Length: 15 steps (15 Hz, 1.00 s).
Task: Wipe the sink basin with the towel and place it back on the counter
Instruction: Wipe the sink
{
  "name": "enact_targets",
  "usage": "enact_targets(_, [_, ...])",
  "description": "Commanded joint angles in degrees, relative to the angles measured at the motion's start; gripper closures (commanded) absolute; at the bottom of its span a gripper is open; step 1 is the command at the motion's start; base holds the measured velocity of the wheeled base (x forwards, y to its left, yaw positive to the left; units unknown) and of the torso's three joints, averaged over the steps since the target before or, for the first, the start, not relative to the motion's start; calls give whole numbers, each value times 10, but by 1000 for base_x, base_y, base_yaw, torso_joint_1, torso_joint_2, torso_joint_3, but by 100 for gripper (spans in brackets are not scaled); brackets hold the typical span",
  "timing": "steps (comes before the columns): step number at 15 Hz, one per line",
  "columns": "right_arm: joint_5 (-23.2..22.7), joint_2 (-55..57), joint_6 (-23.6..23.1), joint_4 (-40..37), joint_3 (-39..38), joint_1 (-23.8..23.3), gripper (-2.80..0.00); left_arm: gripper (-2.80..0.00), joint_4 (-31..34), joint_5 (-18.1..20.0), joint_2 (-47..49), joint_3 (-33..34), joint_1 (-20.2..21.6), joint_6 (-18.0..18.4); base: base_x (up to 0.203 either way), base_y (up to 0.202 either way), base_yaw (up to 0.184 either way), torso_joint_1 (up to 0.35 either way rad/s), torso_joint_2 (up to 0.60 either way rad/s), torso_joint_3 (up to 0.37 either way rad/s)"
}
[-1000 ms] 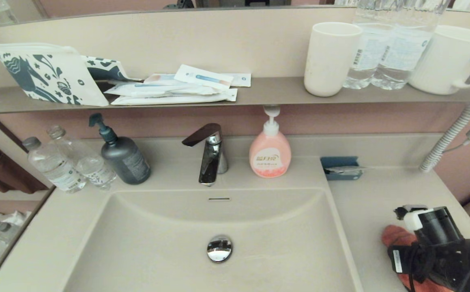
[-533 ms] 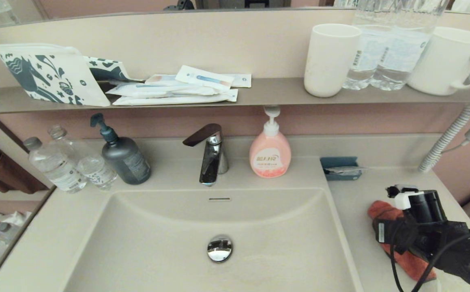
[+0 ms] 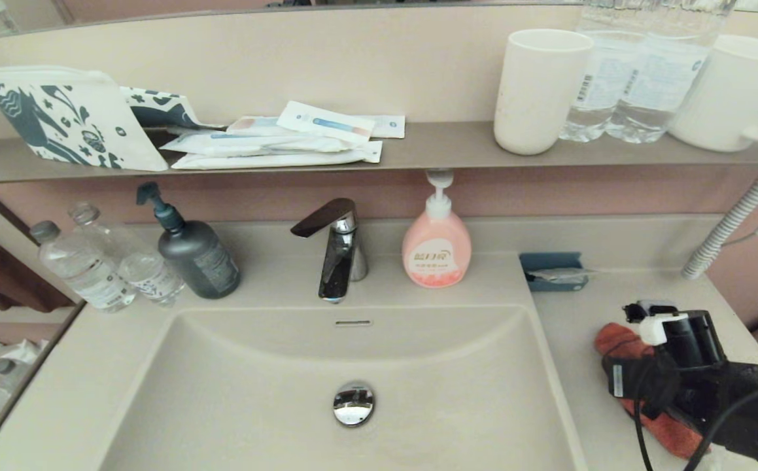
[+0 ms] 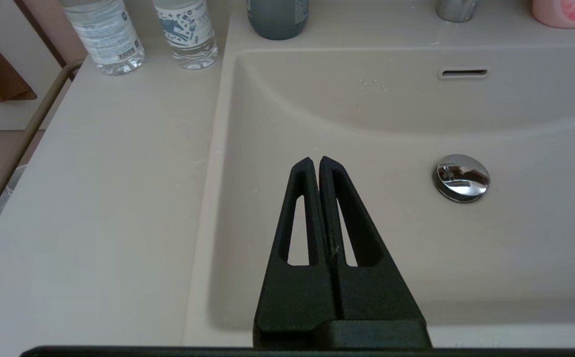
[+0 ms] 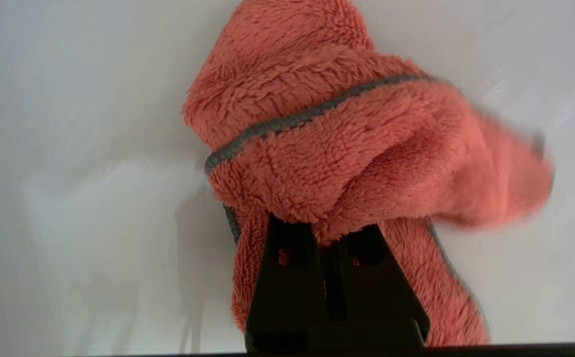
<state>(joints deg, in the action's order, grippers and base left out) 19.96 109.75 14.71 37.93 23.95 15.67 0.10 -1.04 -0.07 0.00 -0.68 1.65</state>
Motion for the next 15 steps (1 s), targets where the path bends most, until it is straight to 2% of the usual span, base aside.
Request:
enact_targets(1, [1, -28, 3, -8, -50, 46, 0, 0, 0, 0, 1, 0, 0, 0, 0, 0, 0, 0, 0, 0])
enact_targets(5, [11, -60, 39, -9, -111, 135, 0, 0, 0, 0, 1, 0, 0, 0, 0, 0, 0, 0, 0, 0])
enact_targets(9, [33, -59, 107, -9, -133, 228, 0, 0, 0, 0, 1, 0, 0, 0, 0, 0, 0, 0, 0, 0])
enact_targets(11, [38, -54, 111, -7, -125, 217, 0, 0, 0, 0, 1, 0, 0, 0, 0, 0, 0, 0, 0, 0])
enact_targets(13, [38, -51, 110, -7, -110, 187, 0, 0, 0, 0, 1, 0, 0, 0, 0, 0, 0, 0, 0, 0])
enact_targets(15, [38, -48, 92, -6, -92, 137, 0, 0, 0, 0, 1, 0, 0, 0, 0, 0, 0, 0, 0, 0])
